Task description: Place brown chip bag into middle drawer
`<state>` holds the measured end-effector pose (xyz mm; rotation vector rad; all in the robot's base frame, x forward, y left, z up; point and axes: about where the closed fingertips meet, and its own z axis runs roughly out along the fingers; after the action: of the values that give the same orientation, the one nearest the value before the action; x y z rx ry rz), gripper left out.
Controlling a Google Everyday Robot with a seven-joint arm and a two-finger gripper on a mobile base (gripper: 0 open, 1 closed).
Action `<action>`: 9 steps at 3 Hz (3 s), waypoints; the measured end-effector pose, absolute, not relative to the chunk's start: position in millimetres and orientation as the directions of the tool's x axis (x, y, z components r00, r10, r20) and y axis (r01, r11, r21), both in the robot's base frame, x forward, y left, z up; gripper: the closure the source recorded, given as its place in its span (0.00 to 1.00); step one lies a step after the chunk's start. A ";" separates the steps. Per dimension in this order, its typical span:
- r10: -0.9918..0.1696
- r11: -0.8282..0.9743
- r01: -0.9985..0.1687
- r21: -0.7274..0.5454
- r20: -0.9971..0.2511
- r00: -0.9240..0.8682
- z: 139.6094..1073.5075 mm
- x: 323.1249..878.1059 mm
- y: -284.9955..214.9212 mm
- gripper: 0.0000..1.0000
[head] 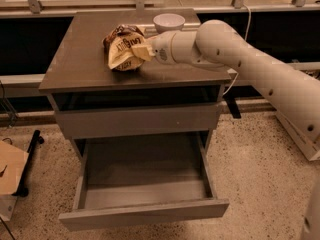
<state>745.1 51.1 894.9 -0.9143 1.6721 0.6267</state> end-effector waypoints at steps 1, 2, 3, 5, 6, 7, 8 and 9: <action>-0.222 0.558 -0.828 -0.048 -0.971 -0.093 920.8 696.1 32.7 1.00; -0.217 0.493 -0.869 -0.051 -0.974 -0.066 933.7 619.9 27.9 1.00; -0.222 0.388 -0.921 -0.021 -0.973 -0.071 922.8 535.7 28.0 1.00; -0.219 0.399 -0.896 0.196 -0.928 -0.300 858.5 420.1 -39.8 1.00; -0.206 0.445 -0.859 0.253 -0.905 -0.373 825.1 421.7 -63.6 1.00; -0.208 0.440 -0.862 0.250 -0.906 -0.369 829.0 418.1 -62.1 1.00; -0.240 0.431 -0.880 0.201 -0.914 -0.326 835.2 429.4 -54.9 1.00; -0.257 0.408 -0.894 0.186 -0.916 -0.308 814.9 448.8 -50.0 1.00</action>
Offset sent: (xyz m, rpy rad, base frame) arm -0.2227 -0.1061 0.0492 0.0579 -0.0449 0.0798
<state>448.8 -50.0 814.9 -0.9971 1.7938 0.9203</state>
